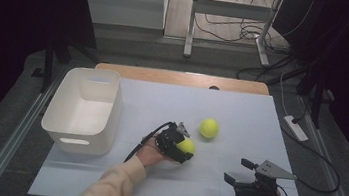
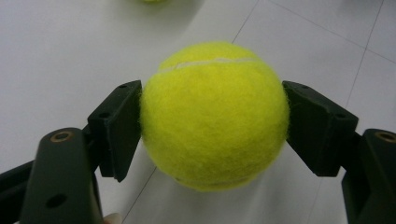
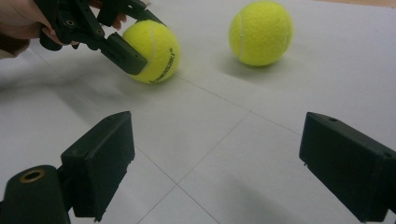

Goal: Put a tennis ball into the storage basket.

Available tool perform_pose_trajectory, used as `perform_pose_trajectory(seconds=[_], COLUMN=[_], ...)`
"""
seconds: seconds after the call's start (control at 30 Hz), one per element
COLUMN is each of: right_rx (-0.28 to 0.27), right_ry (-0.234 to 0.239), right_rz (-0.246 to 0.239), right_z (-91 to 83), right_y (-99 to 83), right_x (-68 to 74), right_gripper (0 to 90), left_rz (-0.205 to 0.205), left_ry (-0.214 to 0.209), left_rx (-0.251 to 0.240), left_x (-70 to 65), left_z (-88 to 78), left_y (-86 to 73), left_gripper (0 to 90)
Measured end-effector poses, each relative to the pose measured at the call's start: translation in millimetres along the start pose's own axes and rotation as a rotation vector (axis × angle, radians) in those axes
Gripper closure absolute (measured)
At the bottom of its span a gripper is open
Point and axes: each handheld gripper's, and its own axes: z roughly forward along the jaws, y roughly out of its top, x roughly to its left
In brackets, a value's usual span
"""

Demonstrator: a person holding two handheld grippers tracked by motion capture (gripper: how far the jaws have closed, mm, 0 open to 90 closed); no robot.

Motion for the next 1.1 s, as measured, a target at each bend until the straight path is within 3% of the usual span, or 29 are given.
perform_pose_trajectory(seconds=[0.17, 0.73, 1.1], right_rx=[0.001, 0.003, 0.002], right_ry=[-0.001, -0.008, -0.009], right_rz=[0.003, 0.001, 0.000], right_z=[-0.3, -0.7, -0.7], right_y=[-0.1, -0.1, -0.1], right_x=[-0.2, -0.1, 0.0], right_gripper=[10.4, 10.3, 10.4], left_rz=[0.008, 0.020, 0.005], left_ry=[0.003, 0.000, 0.009], left_rx=[0.001, -0.097, -0.139], left_x=[-0.6, -4.7, -4.1], left_z=[-1.8, -29.9, -40.8], left_y=[-0.3, -1.1, -5.1], left_gripper=[26.5, 26.8, 26.7])
